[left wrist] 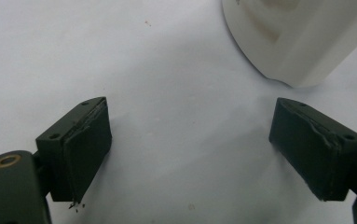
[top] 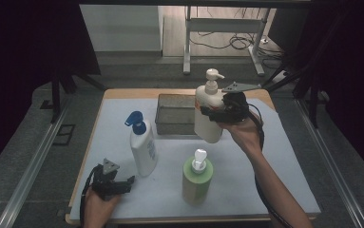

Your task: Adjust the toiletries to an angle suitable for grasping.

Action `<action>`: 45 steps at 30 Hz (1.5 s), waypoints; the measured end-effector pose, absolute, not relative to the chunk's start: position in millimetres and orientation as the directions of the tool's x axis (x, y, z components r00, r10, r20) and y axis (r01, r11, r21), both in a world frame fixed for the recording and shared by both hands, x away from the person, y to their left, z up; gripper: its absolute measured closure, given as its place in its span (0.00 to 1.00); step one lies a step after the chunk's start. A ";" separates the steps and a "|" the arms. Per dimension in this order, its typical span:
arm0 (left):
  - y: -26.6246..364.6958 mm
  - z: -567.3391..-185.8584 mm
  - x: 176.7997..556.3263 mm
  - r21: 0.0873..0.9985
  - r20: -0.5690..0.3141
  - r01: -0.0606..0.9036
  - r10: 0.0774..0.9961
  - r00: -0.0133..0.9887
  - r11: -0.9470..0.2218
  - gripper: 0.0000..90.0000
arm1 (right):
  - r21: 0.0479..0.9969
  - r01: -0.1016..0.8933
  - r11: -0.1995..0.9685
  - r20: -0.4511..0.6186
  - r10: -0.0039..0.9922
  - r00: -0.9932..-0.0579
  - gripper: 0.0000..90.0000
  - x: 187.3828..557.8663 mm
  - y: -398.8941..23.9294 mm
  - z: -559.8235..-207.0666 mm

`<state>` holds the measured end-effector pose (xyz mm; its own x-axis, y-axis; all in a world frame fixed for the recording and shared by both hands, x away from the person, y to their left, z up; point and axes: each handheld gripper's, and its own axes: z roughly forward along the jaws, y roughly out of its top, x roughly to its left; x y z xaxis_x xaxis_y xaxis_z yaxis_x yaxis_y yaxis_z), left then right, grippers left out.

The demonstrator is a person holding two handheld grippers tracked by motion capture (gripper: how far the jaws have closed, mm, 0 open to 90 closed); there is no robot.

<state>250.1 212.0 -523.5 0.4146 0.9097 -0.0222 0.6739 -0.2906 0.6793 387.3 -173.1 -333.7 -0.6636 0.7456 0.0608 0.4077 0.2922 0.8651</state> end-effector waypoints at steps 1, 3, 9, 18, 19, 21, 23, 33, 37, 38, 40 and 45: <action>212.0 -523.5 250.1 0.679 -0.022 0.674 0.910 0.414 -0.291 0.14 | 0.867 0.404 0.291 0.059 0.745 -0.665 0.42 388.7 -171.2 -333.3; 212.0 -523.5 250.1 0.679 -0.022 0.674 0.910 0.415 -0.291 0.14 | 0.870 0.401 0.288 0.061 0.744 -0.666 0.42 391.6 -167.2 -332.2; 212.0 -523.5 250.1 0.679 -0.022 0.674 0.910 0.415 -0.291 0.14 | 0.876 0.389 0.286 0.053 0.745 -0.665 0.42 399.5 -157.5 -330.0; 211.9 -523.6 250.1 0.680 -0.023 0.674 0.910 0.413 -0.288 0.14 | 0.883 0.375 0.281 0.051 0.737 -0.673 0.42 413.1 -142.1 -328.2; 211.9 -523.6 250.1 0.681 -0.023 0.673 0.910 0.413 -0.289 0.14 | 0.883 0.375 0.282 0.051 0.738 -0.673 0.42 414.2 -140.5 -327.9; 211.9 -523.6 250.1 0.680 -0.023 0.674 0.910 0.413 -0.289 0.14 | 0.884 0.369 0.288 0.042 0.737 -0.675 0.42 417.4 -135.8 -327.4; 211.9 -523.6 250.1 0.680 -0.023 0.674 0.910 0.413 -0.289 0.14 | 0.885 0.364 0.291 0.036 0.735 -0.677 0.42 420.5 -131.7 -327.5; 211.9 -523.7 250.1 0.681 -0.023 0.674 0.910 0.413 -0.288 0.14 | 0.885 0.369 0.283 0.050 0.731 -0.680 0.42 437.5 -115.3 -333.3; 212.0 -523.7 250.1 0.681 -0.024 0.674 0.910 0.413 -0.288 0.14 | 0.886 0.365 0.285 0.044 0.734 -0.678 0.42 443.1 -107.4 -335.9; 212.0 -523.7 250.1 0.681 -0.024 0.673 0.910 0.413 -0.288 0.14 | 0.886 0.367 0.283 0.046 0.735 -0.677 0.42 444.3 -106.0 -336.3; 212.0 -523.7 250.1 0.681 -0.024 0.674 0.910 0.413 -0.288 0.14 | 0.886 0.370 0.281 0.047 0.737 -0.674 0.42 447.4 -102.3 -337.6; 212.1 -523.6 250.1 0.679 -0.023 0.674 0.910 0.415 -0.290 0.14 | 0.888 0.371 0.271 0.051 0.745 -0.665 0.42 454.6 -95.1 -341.5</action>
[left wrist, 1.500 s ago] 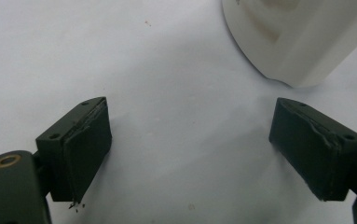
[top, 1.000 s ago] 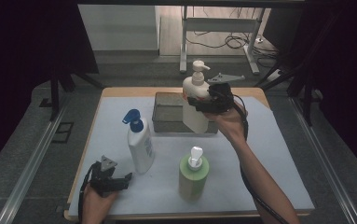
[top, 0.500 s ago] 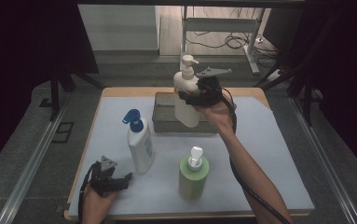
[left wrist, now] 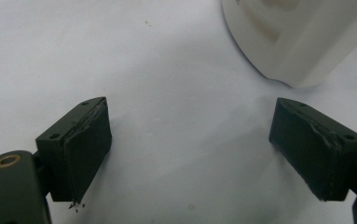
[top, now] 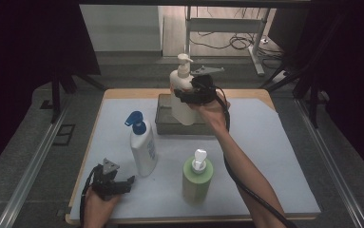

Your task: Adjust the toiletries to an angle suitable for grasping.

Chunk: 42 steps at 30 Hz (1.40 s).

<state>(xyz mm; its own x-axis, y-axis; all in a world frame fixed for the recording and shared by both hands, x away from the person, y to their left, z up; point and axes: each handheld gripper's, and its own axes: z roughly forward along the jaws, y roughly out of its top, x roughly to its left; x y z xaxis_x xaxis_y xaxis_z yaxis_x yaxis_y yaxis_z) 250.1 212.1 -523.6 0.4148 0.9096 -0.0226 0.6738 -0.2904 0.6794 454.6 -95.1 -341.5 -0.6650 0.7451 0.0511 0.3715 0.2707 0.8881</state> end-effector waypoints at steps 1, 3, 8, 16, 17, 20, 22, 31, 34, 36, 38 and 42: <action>212.2 -523.6 250.1 0.679 -0.022 0.674 0.910 0.415 -0.291 0.14 | 0.889 0.371 0.269 0.051 0.746 -0.664 0.42 455.8 -94.3 -342.0; 212.2 -523.6 250.1 0.679 -0.022 0.674 0.910 0.415 -0.291 0.14 | 0.888 0.374 0.266 0.056 0.746 -0.663 0.42 457.3 -93.3 -342.3; 212.2 -523.6 250.1 0.679 -0.023 0.674 0.910 0.415 -0.290 0.14 | 0.893 0.368 0.261 0.051 0.752 -0.657 0.42 467.0 -89.2 -343.2; 212.2 -523.6 250.1 0.679 -0.023 0.674 0.910 0.415 -0.290 0.14 | 0.893 0.362 0.267 0.038 0.757 -0.652 0.42 478.4 -83.5 -350.0; 212.2 -523.6 250.1 0.679 -0.023 0.674 0.909 0.415 -0.291 0.14 | 0.894 0.361 0.266 0.039 0.757 -0.653 0.42 479.1 -82.6 -350.8; 212.2 -523.6 250.1 0.679 -0.023 0.674 0.910 0.415 -0.290 0.14 | 0.893 0.363 0.267 0.039 0.757 -0.652 0.42 481.2 -80.6 -352.9; 212.2 -523.6 250.1 0.680 -0.022 0.674 0.909 0.415 -0.291 0.14 | 0.891 0.366 0.267 0.040 0.759 -0.649 0.42 483.7 -76.8 -358.1; 212.3 -523.5 250.0 0.678 -0.021 0.674 0.909 0.417 -0.293 0.14 | 0.882 0.372 0.288 0.027 0.759 -0.651 0.42 488.3 -66.3 -375.5; 212.4 -523.5 250.0 0.678 -0.021 0.674 0.909 0.417 -0.294 0.14 | 0.878 0.380 0.291 0.030 0.759 -0.650 0.42 489.4 -65.6 -381.8; 212.3 -523.5 250.0 0.678 -0.021 0.674 0.909 0.417 -0.293 0.14 | 0.874 0.384 0.298 0.028 0.758 -0.652 0.42 489.3 -65.2 -385.9; 212.4 -523.5 250.0 0.678 -0.021 0.674 0.909 0.417 -0.294 0.14 | 0.871 0.387 0.303 0.026 0.758 -0.651 0.42 489.4 -65.2 -389.9; 212.3 -523.5 250.0 0.678 -0.021 0.674 0.909 0.417 -0.294 0.14 | 0.867 0.394 0.304 0.029 0.760 -0.649 0.42 488.9 -65.6 -397.6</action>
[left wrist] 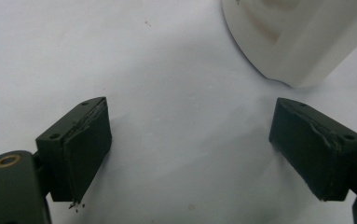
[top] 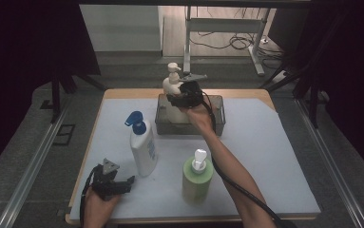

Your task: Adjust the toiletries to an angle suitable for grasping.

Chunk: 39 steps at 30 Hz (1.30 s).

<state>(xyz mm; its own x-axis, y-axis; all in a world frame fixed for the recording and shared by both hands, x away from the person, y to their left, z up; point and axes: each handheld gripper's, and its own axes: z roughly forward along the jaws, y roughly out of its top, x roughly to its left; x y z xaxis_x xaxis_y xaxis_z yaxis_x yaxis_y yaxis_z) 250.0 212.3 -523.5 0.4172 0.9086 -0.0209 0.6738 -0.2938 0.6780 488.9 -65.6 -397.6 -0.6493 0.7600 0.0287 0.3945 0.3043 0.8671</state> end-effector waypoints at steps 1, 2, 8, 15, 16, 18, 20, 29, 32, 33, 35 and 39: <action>212.3 -523.5 250.0 0.678 -0.021 0.674 0.909 0.417 -0.294 0.14 | 0.867 0.394 0.304 0.029 0.760 -0.649 0.42 488.9 -65.6 -397.6; 212.3 -523.5 250.1 0.678 -0.021 0.674 0.909 0.417 -0.293 0.14 | 0.866 0.395 0.306 0.028 0.759 -0.651 0.42 488.5 -65.5 -401.5; 212.1 -523.6 250.1 0.679 -0.023 0.674 0.909 0.415 -0.291 0.14 | 0.860 0.410 0.305 0.040 0.760 -0.649 0.42 487.3 -66.2 -413.0; 212.3 -523.5 250.1 0.678 -0.021 0.674 0.909 0.417 -0.293 0.14 | 0.860 0.411 0.301 0.041 0.763 -0.645 0.41 485.4 -68.6 -419.8; 212.1 -523.6 250.1 0.679 -0.022 0.674 0.910 0.415 -0.291 0.14 | 0.861 0.409 0.301 0.040 0.762 -0.646 0.41 485.0 -69.1 -420.3; 212.1 -523.6 250.1 0.679 -0.022 0.674 0.910 0.415 -0.291 0.14 | 0.862 0.408 0.302 0.040 0.761 -0.648 0.41 484.6 -69.5 -420.7; 212.1 -523.6 250.1 0.679 -0.022 0.674 0.909 0.415 -0.291 0.14 | 0.864 0.404 0.300 0.042 0.757 -0.652 0.41 483.1 -71.7 -422.3; 212.2 -523.5 250.1 0.678 -0.020 0.674 0.909 0.417 -0.294 0.14 | 0.855 0.419 0.304 0.049 0.758 -0.650 0.40 475.0 -75.5 -425.3; 212.2 -523.5 250.0 0.678 -0.020 0.674 0.909 0.417 -0.294 0.14 | 0.851 0.420 0.316 0.043 0.754 -0.655 0.39 473.0 -74.9 -427.0; 212.2 -523.5 250.0 0.678 -0.020 0.674 0.909 0.417 -0.294 0.14 | 0.849 0.427 0.310 0.054 0.754 -0.655 0.38 473.4 -75.6 -427.4; 212.2 -523.5 249.9 0.678 -0.020 0.674 0.909 0.417 -0.294 0.14 | 0.849 0.431 0.307 0.063 0.750 -0.658 0.38 474.2 -76.7 -427.7; 212.2 -523.5 250.0 0.678 -0.020 0.674 0.909 0.417 -0.294 0.14 | 0.840 0.435 0.325 0.059 0.741 -0.668 0.37 474.9 -76.9 -426.7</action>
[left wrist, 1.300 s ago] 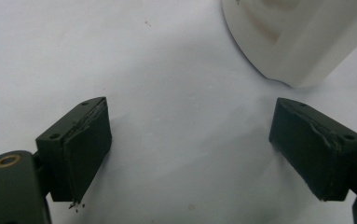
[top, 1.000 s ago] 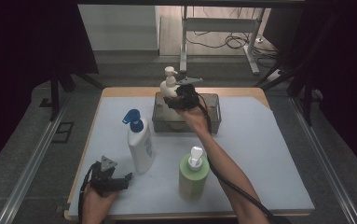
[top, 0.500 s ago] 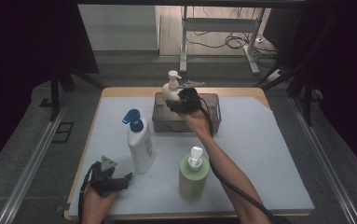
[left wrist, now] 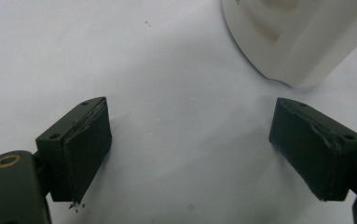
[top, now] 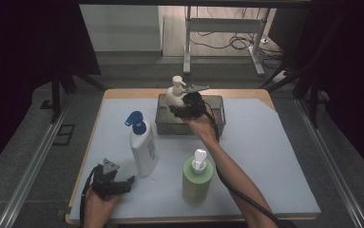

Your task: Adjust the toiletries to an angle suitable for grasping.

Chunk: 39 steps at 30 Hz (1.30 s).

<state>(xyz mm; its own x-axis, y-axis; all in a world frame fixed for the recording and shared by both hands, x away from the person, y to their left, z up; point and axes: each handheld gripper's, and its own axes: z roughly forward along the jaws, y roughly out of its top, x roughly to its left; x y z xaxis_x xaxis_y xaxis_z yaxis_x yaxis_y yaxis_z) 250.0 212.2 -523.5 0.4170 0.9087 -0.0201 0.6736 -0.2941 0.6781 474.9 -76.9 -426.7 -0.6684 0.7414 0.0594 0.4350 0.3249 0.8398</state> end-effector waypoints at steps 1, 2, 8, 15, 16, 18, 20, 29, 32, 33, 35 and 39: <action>212.2 -523.5 250.0 0.678 -0.020 0.673 0.909 0.417 -0.294 0.14 | 0.835 0.438 0.332 0.057 0.740 -0.670 0.37 475.2 -77.0 -425.7; 212.2 -523.5 250.0 0.678 -0.020 0.673 0.909 0.417 -0.294 0.14 | 0.832 0.439 0.339 0.053 0.738 -0.673 0.37 474.9 -77.2 -425.0; 212.2 -523.5 250.0 0.678 -0.020 0.673 0.909 0.417 -0.294 0.14 | 0.825 0.433 0.363 0.035 0.733 -0.680 0.37 470.5 -81.2 -423.5; 212.2 -523.5 249.9 0.679 -0.019 0.673 0.909 0.417 -0.294 0.14 | 0.818 0.425 0.387 0.026 0.714 -0.700 0.38 464.8 -89.1 -421.6; 212.2 -523.5 249.9 0.679 -0.019 0.673 0.909 0.417 -0.294 0.14 | 0.818 0.424 0.389 0.024 0.714 -0.700 0.38 463.7 -91.0 -421.4; 212.1 -523.5 249.9 0.679 -0.019 0.673 0.909 0.417 -0.294 0.14 | 0.818 0.430 0.383 0.037 0.710 -0.703 0.38 462.3 -95.0 -421.4; 212.1 -523.6 249.9 0.679 -0.019 0.673 0.909 0.417 -0.294 0.14 | 0.818 0.433 0.378 0.045 0.708 -0.704 0.39 460.0 -97.8 -421.8; 212.1 -523.6 249.9 0.679 -0.019 0.673 0.909 0.417 -0.294 0.14 | 0.820 0.427 0.382 0.048 0.697 -0.715 0.46 449.3 -115.0 -423.5; 212.0 -523.6 249.9 0.679 -0.019 0.673 0.909 0.416 -0.294 0.14 | 0.819 0.427 0.385 0.046 0.697 -0.716 0.50 447.1 -120.9 -424.4; 212.0 -523.6 249.9 0.679 -0.019 0.673 0.909 0.416 -0.294 0.14 | 0.819 0.426 0.386 0.043 0.698 -0.715 0.52 446.1 -123.4 -424.8; 212.1 -523.6 249.9 0.679 -0.019 0.673 0.909 0.416 -0.294 0.14 | 0.818 0.427 0.386 0.044 0.698 -0.715 0.54 445.2 -127.7 -425.5; 212.1 -523.6 249.9 0.679 -0.019 0.673 0.909 0.416 -0.294 0.14 | 0.819 0.438 0.370 0.058 0.707 -0.705 0.60 445.4 -137.0 -427.0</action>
<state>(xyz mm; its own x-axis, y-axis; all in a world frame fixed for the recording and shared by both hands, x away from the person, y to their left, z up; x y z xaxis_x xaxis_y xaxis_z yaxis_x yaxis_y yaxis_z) 249.9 212.1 -523.6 0.4165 0.9089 -0.0191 0.6730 -0.2941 0.6786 445.4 -137.0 -427.0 -0.7048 0.7070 0.0578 0.4380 0.3696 0.8195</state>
